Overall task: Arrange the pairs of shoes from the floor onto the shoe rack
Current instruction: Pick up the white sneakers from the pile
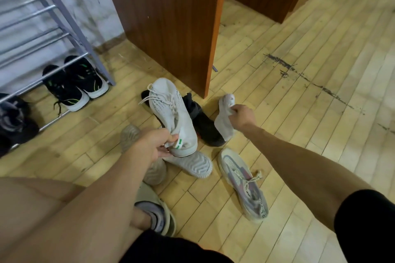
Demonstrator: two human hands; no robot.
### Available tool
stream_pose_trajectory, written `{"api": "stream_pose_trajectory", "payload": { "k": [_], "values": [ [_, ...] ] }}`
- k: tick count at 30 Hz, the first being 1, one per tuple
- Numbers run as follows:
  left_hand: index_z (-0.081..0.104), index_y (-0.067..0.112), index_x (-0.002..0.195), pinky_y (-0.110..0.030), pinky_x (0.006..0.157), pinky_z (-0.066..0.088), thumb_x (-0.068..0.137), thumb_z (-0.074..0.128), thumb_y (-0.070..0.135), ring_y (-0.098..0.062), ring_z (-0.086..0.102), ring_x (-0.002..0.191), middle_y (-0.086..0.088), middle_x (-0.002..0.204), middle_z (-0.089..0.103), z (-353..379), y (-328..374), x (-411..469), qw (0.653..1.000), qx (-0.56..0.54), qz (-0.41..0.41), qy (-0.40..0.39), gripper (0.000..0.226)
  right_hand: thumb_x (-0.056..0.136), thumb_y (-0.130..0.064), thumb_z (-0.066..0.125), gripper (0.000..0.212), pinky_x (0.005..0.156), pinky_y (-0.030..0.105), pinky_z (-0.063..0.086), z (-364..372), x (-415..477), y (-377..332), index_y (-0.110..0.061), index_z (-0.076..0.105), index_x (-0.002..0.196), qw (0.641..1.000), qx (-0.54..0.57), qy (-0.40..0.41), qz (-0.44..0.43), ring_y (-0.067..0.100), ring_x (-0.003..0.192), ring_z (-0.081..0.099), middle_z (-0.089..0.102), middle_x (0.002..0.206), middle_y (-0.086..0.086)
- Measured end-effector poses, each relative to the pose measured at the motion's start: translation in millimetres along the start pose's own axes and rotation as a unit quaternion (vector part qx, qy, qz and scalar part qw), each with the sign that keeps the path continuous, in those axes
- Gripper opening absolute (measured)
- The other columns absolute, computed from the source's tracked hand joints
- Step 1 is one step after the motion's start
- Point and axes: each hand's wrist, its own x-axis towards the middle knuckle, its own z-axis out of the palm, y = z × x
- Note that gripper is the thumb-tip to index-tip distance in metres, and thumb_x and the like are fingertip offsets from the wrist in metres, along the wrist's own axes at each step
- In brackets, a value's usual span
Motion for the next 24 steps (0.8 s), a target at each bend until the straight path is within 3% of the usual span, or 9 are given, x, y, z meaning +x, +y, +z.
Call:
{"api": "stream_pose_trajectory", "payload": {
  "k": [3, 5, 7, 12, 14, 15, 17, 20, 24],
  "values": [
    [0.062, -0.001, 0.112, -0.038, 0.063, 0.053, 0.084, 0.068, 0.001, -0.025, 0.06, 0.082, -0.013, 0.095, 0.066, -1.4, -0.5, -3.0, 1.0, -0.01, 0.009, 0.006, 0.029, 0.09, -0.011, 0.045, 0.025, 0.066, 0.03, 0.043, 13.6, -26.9, -19.4, -0.015, 0.067, 0.101, 0.994, -0.019, -0.016, -0.102, 0.024, 0.083, 0.057, 0.063, 0.094, 0.007],
    [0.059, 0.001, 0.115, -0.038, 0.075, 0.053, 0.087, 0.064, 0.003, -0.026, 0.059, 0.091, -0.013, 0.104, 0.064, -4.4, -4.4, -4.5, 1.0, 0.0, 0.007, 0.002, 0.028, 0.091, -0.012, 0.043, 0.023, 0.067, 0.029, 0.042, 32.5, -47.1, -19.5, -0.017, 0.064, 0.085, 0.986, -0.038, -0.041, -0.155, 0.023, 0.084, 0.058, 0.064, 0.088, 0.003],
    [0.058, 0.003, 0.114, -0.04, 0.078, 0.052, 0.088, 0.063, 0.003, -0.027, 0.059, 0.092, -0.013, 0.104, 0.064, -10.2, -10.9, -3.7, 1.0, 0.0, 0.006, 0.008, 0.027, 0.091, -0.013, 0.044, 0.023, 0.067, 0.026, 0.04, 52.0, -60.9, -8.5, -0.019, 0.067, 0.09, 0.983, -0.054, -0.078, -0.156, 0.021, 0.088, 0.06, 0.066, 0.093, -0.002],
    [0.06, 0.003, 0.104, -0.042, 0.078, 0.053, 0.084, 0.067, 0.001, -0.031, 0.06, 0.093, -0.014, 0.091, 0.065, -26.0, -27.9, -2.2, 0.999, 0.001, -0.01, 0.034, 0.022, 0.084, -0.02, 0.067, 0.05, 0.082, 0.036, 0.053, 67.9, -63.2, 18.5, -0.016, 0.051, 0.131, 0.997, -0.005, -0.07, -0.032, 0.026, 0.106, 0.06, 0.052, 0.129, 0.007],
    [0.061, 0.002, 0.103, -0.043, 0.074, 0.054, 0.082, 0.068, -0.001, -0.031, 0.063, 0.089, -0.014, 0.087, 0.066, -30.8, -32.6, -1.3, 0.999, 0.0, -0.016, 0.043, 0.022, 0.078, -0.033, 0.075, 0.07, 0.081, 0.036, 0.054, 61.1, -56.6, 19.9, -0.009, 0.042, 0.134, 0.995, 0.031, -0.06, 0.069, 0.027, 0.108, 0.056, 0.045, 0.127, 0.01],
    [0.062, 0.002, 0.103, -0.042, 0.069, 0.054, 0.082, 0.068, -0.001, -0.029, 0.063, 0.084, -0.014, 0.086, 0.067, -32.7, -33.6, -1.5, 0.999, -0.001, -0.018, 0.046, 0.022, 0.075, -0.041, 0.076, 0.074, 0.072, 0.032, 0.053, 58.4, -53.7, 20.0, -0.005, 0.043, 0.131, 0.99, 0.03, -0.078, 0.114, 0.026, 0.102, 0.057, 0.049, 0.12, 0.01],
    [0.062, 0.002, 0.103, -0.039, 0.062, 0.053, 0.082, 0.068, -0.001, -0.027, 0.062, 0.077, -0.013, 0.085, 0.067, -35.5, -33.1, -0.8, 0.999, -0.005, -0.019, 0.049, 0.022, 0.074, -0.048, 0.073, 0.07, 0.059, 0.026, 0.049, 57.5, -51.3, 18.7, -0.001, 0.052, 0.121, 0.973, 0.048, -0.154, 0.167, 0.022, 0.087, 0.059, 0.059, 0.103, 0.008],
    [0.062, 0.001, 0.105, -0.037, 0.058, 0.052, 0.082, 0.068, -0.001, -0.026, 0.062, 0.076, -0.013, 0.085, 0.066, -36.3, -28.2, 0.6, 0.999, -0.014, -0.02, 0.047, 0.023, 0.08, -0.036, 0.072, 0.056, 0.071, 0.034, 0.058, 65.5, -47.1, 18.9, 0.003, 0.055, 0.117, 0.947, 0.15, -0.201, 0.201, 0.026, 0.092, 0.065, 0.064, 0.106, 0.013],
    [0.062, -0.003, 0.111, -0.042, 0.074, 0.054, 0.084, 0.066, -0.001, -0.027, 0.062, 0.081, -0.013, 0.087, 0.065, -33.0, -22.0, 1.6, 0.999, -0.016, -0.021, 0.04, 0.028, 0.079, -0.015, 0.076, 0.036, 0.057, 0.037, 0.06, 58.4, -45.2, 14.8, 0.006, 0.056, 0.101, 0.932, 0.198, -0.206, 0.222, 0.026, 0.073, 0.065, 0.062, 0.093, 0.015]
  ]
}}
